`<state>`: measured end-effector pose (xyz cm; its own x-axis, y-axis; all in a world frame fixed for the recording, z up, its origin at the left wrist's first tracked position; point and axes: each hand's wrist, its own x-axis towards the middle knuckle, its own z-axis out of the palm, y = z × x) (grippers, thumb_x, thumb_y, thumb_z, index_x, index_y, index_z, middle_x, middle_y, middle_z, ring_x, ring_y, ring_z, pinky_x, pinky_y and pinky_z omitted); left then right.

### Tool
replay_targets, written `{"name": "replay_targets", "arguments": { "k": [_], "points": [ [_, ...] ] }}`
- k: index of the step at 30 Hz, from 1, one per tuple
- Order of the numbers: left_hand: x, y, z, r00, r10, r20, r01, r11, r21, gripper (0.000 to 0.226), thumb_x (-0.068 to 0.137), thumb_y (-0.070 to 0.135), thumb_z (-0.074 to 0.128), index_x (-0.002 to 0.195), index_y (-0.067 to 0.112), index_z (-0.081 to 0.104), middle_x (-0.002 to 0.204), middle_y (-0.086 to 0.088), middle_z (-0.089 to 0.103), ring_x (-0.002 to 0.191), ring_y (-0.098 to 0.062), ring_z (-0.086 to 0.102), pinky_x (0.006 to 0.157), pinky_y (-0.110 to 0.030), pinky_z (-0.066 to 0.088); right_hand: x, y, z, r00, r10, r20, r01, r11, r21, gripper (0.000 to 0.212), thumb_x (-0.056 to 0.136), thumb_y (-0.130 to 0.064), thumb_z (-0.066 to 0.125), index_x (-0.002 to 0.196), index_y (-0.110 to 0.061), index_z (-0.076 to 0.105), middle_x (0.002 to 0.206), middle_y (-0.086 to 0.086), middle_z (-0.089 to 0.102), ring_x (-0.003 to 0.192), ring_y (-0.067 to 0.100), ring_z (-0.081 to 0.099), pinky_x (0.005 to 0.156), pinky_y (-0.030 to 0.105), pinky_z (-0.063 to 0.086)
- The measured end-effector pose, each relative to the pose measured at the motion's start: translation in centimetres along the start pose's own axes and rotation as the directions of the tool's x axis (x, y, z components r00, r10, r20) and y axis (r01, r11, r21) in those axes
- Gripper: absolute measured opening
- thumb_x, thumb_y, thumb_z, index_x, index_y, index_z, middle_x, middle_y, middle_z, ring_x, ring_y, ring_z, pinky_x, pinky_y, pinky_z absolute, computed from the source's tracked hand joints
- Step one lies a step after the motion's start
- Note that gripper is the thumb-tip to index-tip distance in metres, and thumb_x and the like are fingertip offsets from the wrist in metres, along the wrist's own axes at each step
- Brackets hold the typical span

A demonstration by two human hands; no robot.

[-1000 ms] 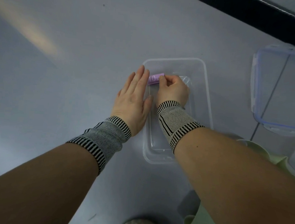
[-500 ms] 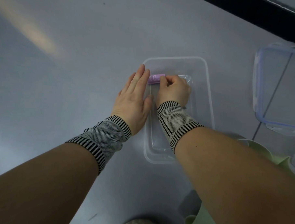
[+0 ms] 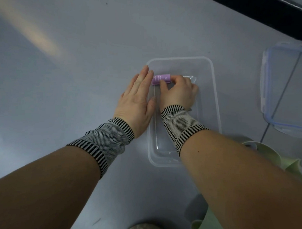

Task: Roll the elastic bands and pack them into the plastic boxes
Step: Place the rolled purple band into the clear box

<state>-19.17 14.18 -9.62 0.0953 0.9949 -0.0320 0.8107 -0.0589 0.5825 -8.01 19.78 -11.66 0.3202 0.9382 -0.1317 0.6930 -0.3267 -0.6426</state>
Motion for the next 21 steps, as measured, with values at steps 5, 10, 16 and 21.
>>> {"name": "replay_targets", "arguments": {
  "k": [5,10,16,21],
  "points": [
    [0.0,0.1,0.0,1.000,0.013,-0.012,-0.013,1.000,-0.004,0.069,0.087,0.041,0.024,0.150,0.016,0.013,0.159,0.001,0.005,0.146,-0.016,0.008,0.117,-0.041,0.020,0.5,0.9,-0.3,0.996,-0.093,0.003,0.093,0.990,-0.105,0.028,0.085,-0.049,0.060,0.102,-0.027,0.066,0.118,-0.005,0.060,0.124,0.022,0.039,0.099,0.039,0.029],
    [0.0,0.3,0.0,1.000,0.010,-0.015,-0.010,1.000,-0.007,0.069,0.087,0.040,0.023,0.150,0.016,0.012,0.159,0.001,0.005,0.146,-0.016,0.008,0.116,-0.041,0.023,0.5,1.3,0.3,0.984,-0.163,-0.074,0.158,0.985,-0.069,0.028,0.084,-0.045,0.062,0.099,-0.022,0.067,0.110,0.000,0.064,0.118,0.025,0.045,0.102,0.040,0.033],
    [0.0,0.4,0.1,1.000,0.001,-0.019,-0.002,1.000,-0.018,0.069,0.087,0.041,0.024,0.150,0.016,0.013,0.158,0.002,0.005,0.146,-0.015,0.008,0.116,-0.040,0.023,0.6,1.4,0.4,0.984,-0.160,-0.083,0.154,0.986,-0.071,0.029,0.085,-0.047,0.060,0.101,-0.024,0.066,0.113,-0.001,0.062,0.119,0.024,0.044,0.103,0.040,0.033],
    [0.0,0.4,0.1,0.999,0.028,-0.032,-0.028,1.000,-0.013,0.068,0.088,0.038,0.025,0.149,0.011,0.016,0.158,-0.004,0.009,0.146,-0.018,0.010,0.117,-0.038,0.020,0.5,1.5,0.4,0.984,-0.158,-0.080,0.152,0.986,-0.068,0.029,0.085,-0.046,0.060,0.102,-0.023,0.065,0.114,0.000,0.062,0.120,0.024,0.043,0.103,0.039,0.031]
  ]
}}
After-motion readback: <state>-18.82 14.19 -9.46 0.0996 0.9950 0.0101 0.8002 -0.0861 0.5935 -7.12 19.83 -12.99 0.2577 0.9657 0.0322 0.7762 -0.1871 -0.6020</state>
